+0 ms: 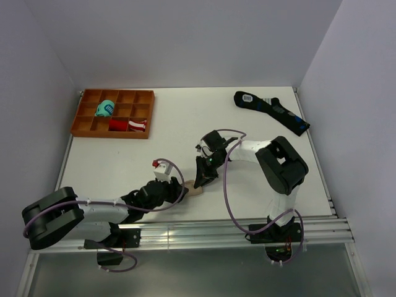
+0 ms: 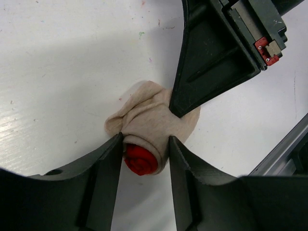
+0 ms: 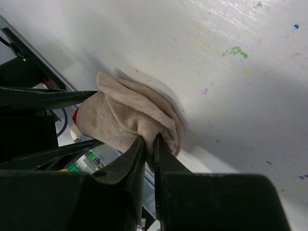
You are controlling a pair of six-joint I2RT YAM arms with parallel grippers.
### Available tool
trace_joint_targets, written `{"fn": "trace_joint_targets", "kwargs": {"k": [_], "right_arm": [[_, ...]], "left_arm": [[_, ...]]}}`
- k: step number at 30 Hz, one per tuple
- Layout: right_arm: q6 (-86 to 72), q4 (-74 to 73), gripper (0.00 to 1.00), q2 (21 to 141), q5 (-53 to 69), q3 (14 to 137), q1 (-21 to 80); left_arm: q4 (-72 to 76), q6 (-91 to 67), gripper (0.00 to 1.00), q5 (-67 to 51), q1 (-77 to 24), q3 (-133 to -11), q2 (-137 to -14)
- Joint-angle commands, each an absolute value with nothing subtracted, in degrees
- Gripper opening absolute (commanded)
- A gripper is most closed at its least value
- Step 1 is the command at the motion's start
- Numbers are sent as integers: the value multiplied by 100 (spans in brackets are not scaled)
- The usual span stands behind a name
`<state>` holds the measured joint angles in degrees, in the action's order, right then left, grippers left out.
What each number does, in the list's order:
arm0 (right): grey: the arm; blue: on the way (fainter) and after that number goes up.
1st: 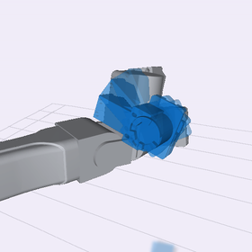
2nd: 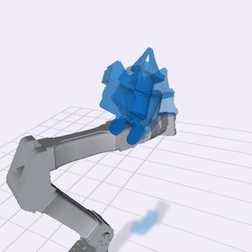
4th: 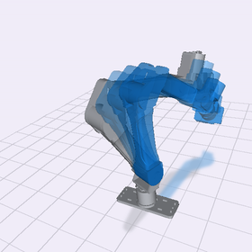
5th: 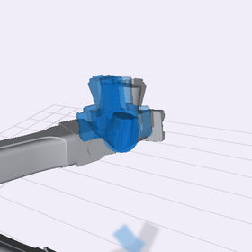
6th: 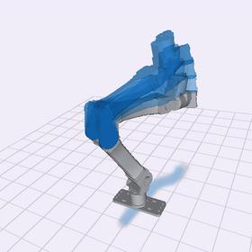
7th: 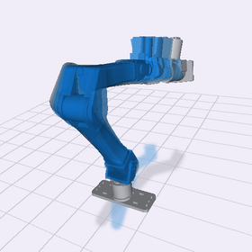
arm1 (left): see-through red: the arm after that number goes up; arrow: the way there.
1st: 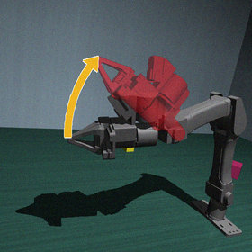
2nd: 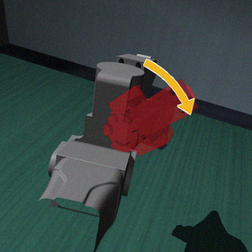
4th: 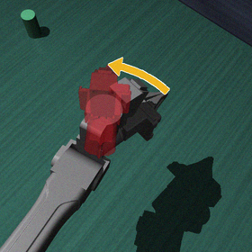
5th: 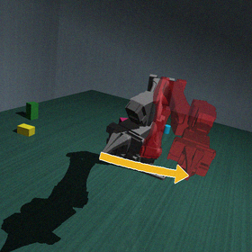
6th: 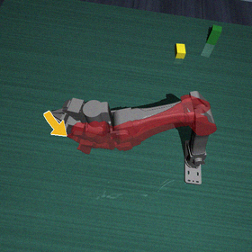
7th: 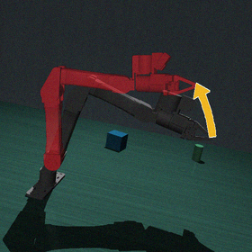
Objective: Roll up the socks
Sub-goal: Roll the sock at the center of the board.
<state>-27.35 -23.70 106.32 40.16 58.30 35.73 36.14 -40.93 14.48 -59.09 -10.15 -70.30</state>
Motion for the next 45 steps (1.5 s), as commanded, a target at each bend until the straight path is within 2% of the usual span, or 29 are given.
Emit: {"fn": "trace_joint_targets", "kwargs": {"k": [1, 3, 6, 7, 8, 10, 15, 21, 35, 45], "right_arm": [[-2435, -2751, 11, 10969, 3401, 5748, 3595], [-2417, -2751, 11, 10977, 3410, 5739, 3595], [-2382, -2760, 11, 10977, 3401, 5757, 3603], [-2391, -2768, 12, 10969, 3393, 5757, 3595], [-2382, -2751, 13, 10977, 3393, 5757, 3595], [-2356, -2707, 16, 10925, 3393, 5748, 3595], [-2329, -2496, 22, 10609, 3103, 5608, 3595], [-2408, -1917, 38, 10038, 2672, 5230, 3595], [-2443, -1029, 48, 8930, 1952, 4729, 3595], [-2347, -256, 54, 7999, 2030, 4088, 3595]], "left_arm": [[3797, -3937, 46, 1679, -5915, -1230, -7154], [3841, -3955, 44, 1661, -5915, -1230, -7224], [3858, -3964, 32, 1635, -5915, -1266, -7304], [3841, -3973, 19, 1635, -5906, -1283, -7330], [3806, -3973, 11, 1635, -5915, -1309, -7356], [3736, -4016, 0, 1635, -5915, -1371, -7427], [3507, -4148, 0, 1302, -5836, -1555, -7699], [3270, -4394, 0, 599, -5512, -1679, -8068], [2084, -4614, 0, -263, -5107, -2311, -8429], [1635, -4641, 0, -650, -4887, -2619, -8701]]}}
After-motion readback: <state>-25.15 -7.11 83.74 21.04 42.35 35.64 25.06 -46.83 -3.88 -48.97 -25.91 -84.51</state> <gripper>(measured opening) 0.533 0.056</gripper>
